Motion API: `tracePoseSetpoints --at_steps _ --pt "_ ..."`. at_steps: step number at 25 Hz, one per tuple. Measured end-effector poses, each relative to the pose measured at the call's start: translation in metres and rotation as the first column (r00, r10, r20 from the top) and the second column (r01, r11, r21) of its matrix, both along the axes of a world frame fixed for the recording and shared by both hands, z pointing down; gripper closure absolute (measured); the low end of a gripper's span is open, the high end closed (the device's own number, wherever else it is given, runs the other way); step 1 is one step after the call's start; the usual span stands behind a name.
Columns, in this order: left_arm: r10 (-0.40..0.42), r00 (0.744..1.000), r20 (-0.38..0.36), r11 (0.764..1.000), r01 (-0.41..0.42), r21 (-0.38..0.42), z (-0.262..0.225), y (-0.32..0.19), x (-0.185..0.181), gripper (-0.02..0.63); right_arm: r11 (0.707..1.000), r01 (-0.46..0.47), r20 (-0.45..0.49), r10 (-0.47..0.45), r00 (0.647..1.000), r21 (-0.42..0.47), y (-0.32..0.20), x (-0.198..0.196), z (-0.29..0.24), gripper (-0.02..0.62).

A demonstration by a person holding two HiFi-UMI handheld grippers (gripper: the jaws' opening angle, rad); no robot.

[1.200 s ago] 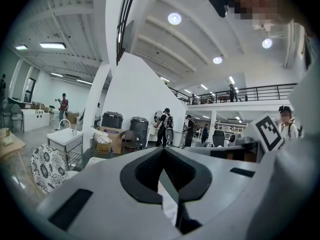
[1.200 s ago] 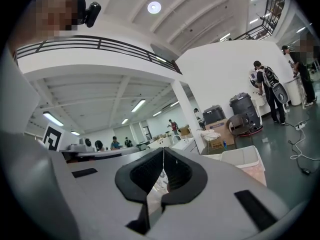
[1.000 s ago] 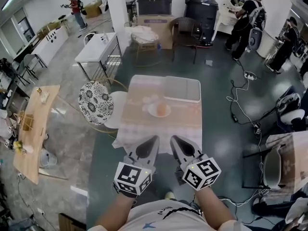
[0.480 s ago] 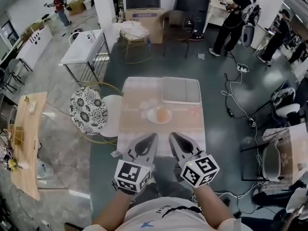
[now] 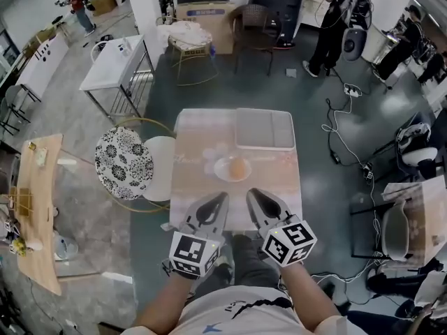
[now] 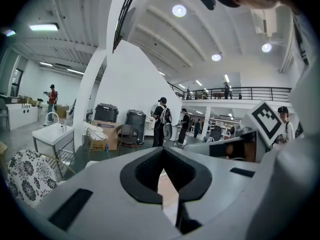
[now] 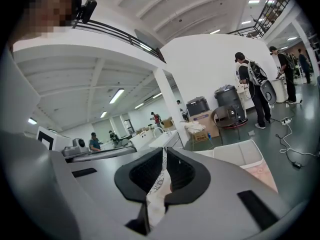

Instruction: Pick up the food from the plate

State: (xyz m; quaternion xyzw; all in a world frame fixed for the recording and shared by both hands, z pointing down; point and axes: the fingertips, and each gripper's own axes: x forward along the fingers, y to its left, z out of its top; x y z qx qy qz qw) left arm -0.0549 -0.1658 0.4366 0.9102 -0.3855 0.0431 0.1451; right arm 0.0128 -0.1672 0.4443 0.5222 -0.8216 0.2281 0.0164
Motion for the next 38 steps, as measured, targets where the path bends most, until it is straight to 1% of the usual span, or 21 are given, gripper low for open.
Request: tracePoseSetpoints --at_steps 9,14,17,18,19,20,23,27,32,38 --pt "0.006 1.000 0.030 1.000 -0.005 -0.019 0.038 -0.046 0.022 0.600 0.997 -0.008 0.000 0.008 1.000 -0.081 -0.053 0.017 0.053 0.578" --pt "0.021 1.000 0.021 0.999 -0.020 -0.034 0.062 -0.072 0.042 0.600 0.988 -0.006 -0.002 0.005 1.000 -0.157 -0.083 0.033 0.104 0.578" --pt "0.022 1.000 0.020 0.999 -0.022 -0.046 0.077 -0.087 0.046 0.600 0.981 -0.010 -0.004 0.010 1.000 -0.192 -0.098 0.037 0.133 0.574" --pt "0.017 1.000 0.020 0.999 -0.016 -0.051 0.083 -0.092 0.044 0.600 0.979 -0.003 -0.004 0.003 1.000 -0.205 -0.103 0.036 0.142 0.556" --pt "0.011 1.000 0.020 0.998 -0.009 -0.059 0.090 -0.097 0.043 0.600 0.975 0.006 -0.003 -0.007 1.000 -0.222 -0.107 0.034 0.153 0.516" --pt "0.005 1.000 0.020 0.998 -0.004 -0.067 0.097 -0.102 0.043 0.600 0.970 0.014 -0.003 -0.015 1.000 -0.242 -0.110 0.034 0.164 0.490" --pt "-0.001 1.000 0.023 0.996 0.003 -0.090 0.120 -0.112 0.045 0.600 0.954 0.015 -0.008 -0.018 1.000 -0.300 -0.120 0.037 0.202 0.449" --pt "-0.001 1.000 0.031 0.994 0.004 -0.106 0.147 -0.121 0.044 0.600 0.934 -0.017 -0.026 0.008 1.000 -0.357 -0.130 0.040 0.248 0.388" --pt "-0.002 1.000 0.018 0.994 0.004 -0.111 0.174 -0.131 0.037 0.600 0.919 -0.070 -0.079 0.042 0.996 -0.387 -0.141 0.041 0.291 0.340" --pt "-0.015 1.000 0.013 0.993 0.016 -0.118 0.196 -0.135 0.029 0.600 0.899 -0.110 -0.151 0.050 0.987 -0.424 -0.148 0.039 0.329 0.304"
